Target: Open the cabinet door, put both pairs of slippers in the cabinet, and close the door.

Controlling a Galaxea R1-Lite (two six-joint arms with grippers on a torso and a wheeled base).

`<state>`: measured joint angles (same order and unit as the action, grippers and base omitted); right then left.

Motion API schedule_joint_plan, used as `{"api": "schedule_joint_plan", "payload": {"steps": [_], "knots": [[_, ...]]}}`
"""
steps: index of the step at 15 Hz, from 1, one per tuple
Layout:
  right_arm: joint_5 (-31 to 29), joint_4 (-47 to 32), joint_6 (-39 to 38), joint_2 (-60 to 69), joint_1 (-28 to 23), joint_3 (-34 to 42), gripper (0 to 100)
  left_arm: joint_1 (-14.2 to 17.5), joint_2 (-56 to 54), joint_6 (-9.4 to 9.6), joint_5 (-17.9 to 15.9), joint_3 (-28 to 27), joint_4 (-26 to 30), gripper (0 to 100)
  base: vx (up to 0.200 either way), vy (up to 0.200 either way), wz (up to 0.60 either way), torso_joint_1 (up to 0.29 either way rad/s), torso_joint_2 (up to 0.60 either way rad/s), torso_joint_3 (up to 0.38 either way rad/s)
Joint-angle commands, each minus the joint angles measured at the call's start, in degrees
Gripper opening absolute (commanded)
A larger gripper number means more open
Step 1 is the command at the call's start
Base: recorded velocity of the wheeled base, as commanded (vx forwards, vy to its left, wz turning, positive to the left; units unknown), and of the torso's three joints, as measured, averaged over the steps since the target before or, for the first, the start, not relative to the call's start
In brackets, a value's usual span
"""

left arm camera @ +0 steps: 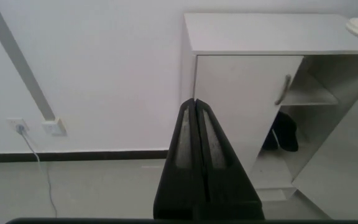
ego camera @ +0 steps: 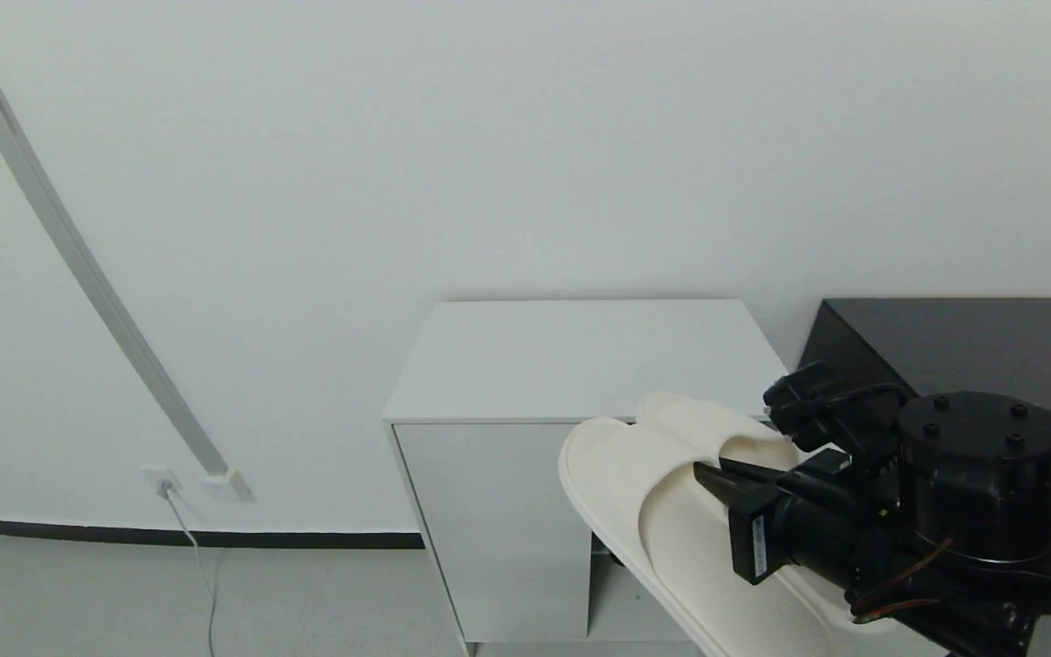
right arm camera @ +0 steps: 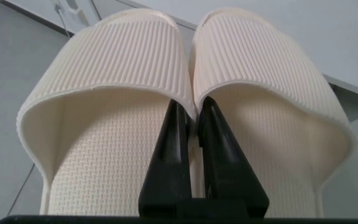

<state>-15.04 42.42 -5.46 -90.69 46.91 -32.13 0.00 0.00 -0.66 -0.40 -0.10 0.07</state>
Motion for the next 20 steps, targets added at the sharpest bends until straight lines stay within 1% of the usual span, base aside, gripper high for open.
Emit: {"api": "schedule_joint_plan", "payload": {"steps": [1, 6, 12, 16, 20], "knots": [[0.01, 0.03, -0.08, -0.19, 0.02, -0.03, 0, 0.0, 0.09, -0.04, -0.04, 0.01, 0.01, 0, 0.0, -0.2, 0.0, 0.002, 0.0, 0.007], [0.01, 0.03, -0.08, -0.11, 0.02, -0.03, 0, 0.0, 0.0, -0.04, 0.05, 0.01, 0.01, 0, 0.0, -0.2, 0.0, 0.002, 0.0, 0.002], [0.01, 0.03, 0.1, -0.19, 0.02, 0.58, 0, 0.0, 0.09, -0.13, 0.05, 0.01, 0.01, 0, 0.0, 0.0, 0.0, 0.0, 0.0, 0.0], [0.37, 0.12, 0.1, -0.28, 0.02, 1.02, 0, 0.0, 0.09, -0.13, 0.05, 0.1, 0.01, 0, -0.2, 0.0, 0.0, 0.006, 0.01, -0.002], [0.19, 0.38, 0.36, -0.28, 0.02, 1.81, 0, 0.0, 0.0, -0.13, 0.05, 0.1, 0.01, 0, 0.0, 0.0, 0.0, 0.0, 0.0, 0.0]]}}
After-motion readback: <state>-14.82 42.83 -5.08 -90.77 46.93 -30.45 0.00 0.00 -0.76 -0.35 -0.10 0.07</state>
